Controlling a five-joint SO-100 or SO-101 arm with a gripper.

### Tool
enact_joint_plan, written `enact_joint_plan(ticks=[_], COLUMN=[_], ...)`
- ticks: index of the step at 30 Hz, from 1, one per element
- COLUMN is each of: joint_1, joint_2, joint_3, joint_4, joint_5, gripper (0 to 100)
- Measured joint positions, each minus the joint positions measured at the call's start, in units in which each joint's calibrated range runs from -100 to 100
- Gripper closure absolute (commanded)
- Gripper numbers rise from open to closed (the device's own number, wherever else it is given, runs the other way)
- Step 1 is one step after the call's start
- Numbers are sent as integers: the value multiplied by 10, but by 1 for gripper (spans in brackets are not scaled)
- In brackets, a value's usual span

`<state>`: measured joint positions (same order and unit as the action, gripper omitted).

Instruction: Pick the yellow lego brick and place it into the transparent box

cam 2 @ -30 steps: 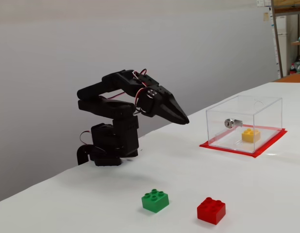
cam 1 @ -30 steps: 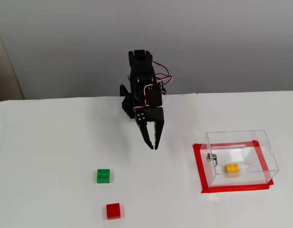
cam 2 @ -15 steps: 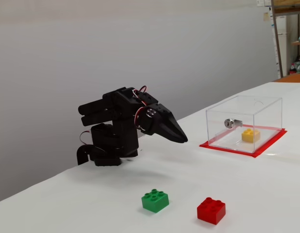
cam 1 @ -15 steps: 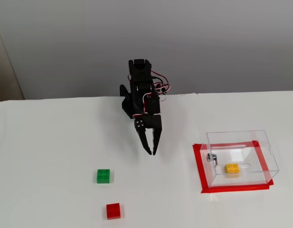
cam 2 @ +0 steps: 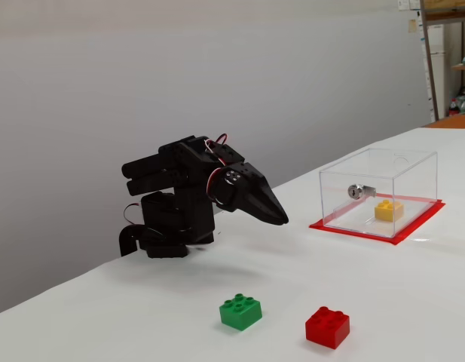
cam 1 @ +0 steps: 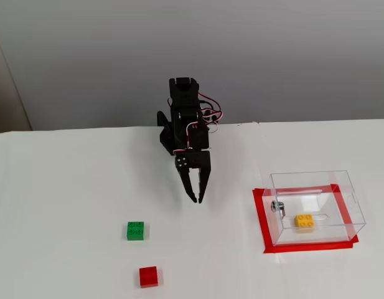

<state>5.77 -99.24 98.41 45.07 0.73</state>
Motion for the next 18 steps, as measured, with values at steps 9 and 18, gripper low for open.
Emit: enact_joint_plan(ticks=[9, 18], joint_1=[0, 0], joint_2=[0, 0], joint_3=[0, 0], joint_4=[54, 54], joint_5=[0, 0], gripper=[98, 98])
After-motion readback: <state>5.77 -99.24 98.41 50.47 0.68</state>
